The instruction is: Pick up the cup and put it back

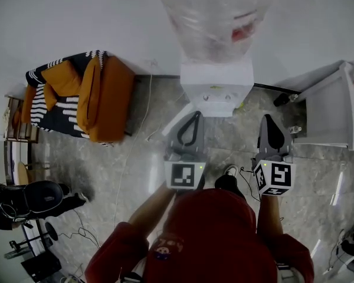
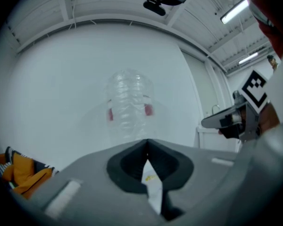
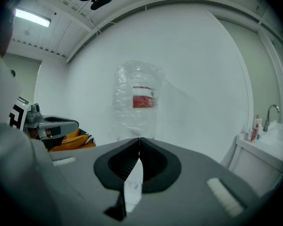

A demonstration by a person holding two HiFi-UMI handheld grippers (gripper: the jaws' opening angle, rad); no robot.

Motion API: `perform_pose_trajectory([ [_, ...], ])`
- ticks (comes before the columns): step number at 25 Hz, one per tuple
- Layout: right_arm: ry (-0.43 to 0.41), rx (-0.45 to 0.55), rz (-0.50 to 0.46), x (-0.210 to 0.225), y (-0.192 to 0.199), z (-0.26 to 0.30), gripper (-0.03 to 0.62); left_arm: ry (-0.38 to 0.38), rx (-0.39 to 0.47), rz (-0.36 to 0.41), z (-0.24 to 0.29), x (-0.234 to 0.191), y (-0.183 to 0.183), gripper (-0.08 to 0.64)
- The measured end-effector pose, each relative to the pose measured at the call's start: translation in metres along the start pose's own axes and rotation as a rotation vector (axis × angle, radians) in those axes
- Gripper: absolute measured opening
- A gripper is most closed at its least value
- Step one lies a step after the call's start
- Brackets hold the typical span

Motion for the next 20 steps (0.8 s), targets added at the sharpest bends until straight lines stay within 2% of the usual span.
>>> perform_pose_trajectory([
  [4, -0.059, 0.004, 0.003, 0.007, 0.017, 0.004, 0.002, -0.056, -0.021, -0.031, -0.005, 0.014, 0.014, -0.002],
  [7, -0.092, -0.002, 0.004, 0.017, 0.04, 0.007, 0.002, -0.082, -0.057, -0.025, -0.004, 0.028, 0.034, -0.002],
  [11, -0.068, -0.006, -0.002, 0.03, 0.076, 0.008, 0.002, -0.103, -0.086, -0.019, -0.001, 0.04, 0.063, -0.002],
  [14, -0.036, -0.009, -0.002, 0.027, 0.097, 0.02, 0.002, -0.106, -0.115, -0.058, 0.004, 0.025, 0.088, 0.0],
  [17, -0.02, -0.033, 0.0, 0.02, 0.114, 0.046, 0.002, -0.077, -0.174, -0.078, 0.023, 0.002, 0.118, 0.0],
  [20, -0.008, -0.074, -0.013, 0.01, 0.132, 0.066, 0.002, -0.05, -0.182, -0.104, 0.041, -0.017, 0.135, -0.002],
])
Point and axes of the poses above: the fingertips, and each gripper's own axes: z forward along the fingers, x to its right, y out of its underside, the point moved 2 cm from there along -z, backward along the fingers, and after that the axes turned 6 degrees about -z, right-handed, at the moved point
